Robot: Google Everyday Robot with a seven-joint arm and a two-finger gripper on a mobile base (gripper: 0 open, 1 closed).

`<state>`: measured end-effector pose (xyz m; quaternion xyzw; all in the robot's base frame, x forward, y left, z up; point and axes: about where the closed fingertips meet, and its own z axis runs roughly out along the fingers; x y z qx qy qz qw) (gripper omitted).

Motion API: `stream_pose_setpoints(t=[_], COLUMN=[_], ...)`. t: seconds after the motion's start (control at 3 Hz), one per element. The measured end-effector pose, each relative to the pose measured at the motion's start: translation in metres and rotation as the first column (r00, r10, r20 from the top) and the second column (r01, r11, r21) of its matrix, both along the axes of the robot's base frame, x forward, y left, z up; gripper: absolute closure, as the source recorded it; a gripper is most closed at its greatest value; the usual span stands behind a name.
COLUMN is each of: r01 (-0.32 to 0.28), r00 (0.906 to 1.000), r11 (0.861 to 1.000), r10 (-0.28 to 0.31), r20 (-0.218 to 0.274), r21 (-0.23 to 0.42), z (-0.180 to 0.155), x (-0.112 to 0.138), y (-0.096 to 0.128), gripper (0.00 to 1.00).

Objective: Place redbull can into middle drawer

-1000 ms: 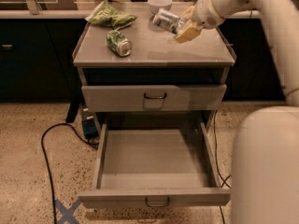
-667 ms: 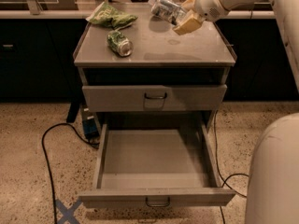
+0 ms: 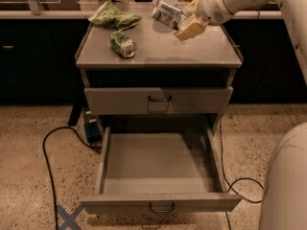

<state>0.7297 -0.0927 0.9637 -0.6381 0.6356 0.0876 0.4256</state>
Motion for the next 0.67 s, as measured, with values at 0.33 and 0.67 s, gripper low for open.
stream_pose_setpoints(t=[0.33, 0.67], r01=[-0.009, -0.022], r00=[0.9991, 0.998], r11=[1.0, 0.999], r10=[0.01, 0.023], r20=[-0.041, -0.059], r21=[0.029, 0.028], z=[0.007, 0.001], x=[-0.045, -0.1], y=[0.001, -0.004], gripper=[1.0, 1.0])
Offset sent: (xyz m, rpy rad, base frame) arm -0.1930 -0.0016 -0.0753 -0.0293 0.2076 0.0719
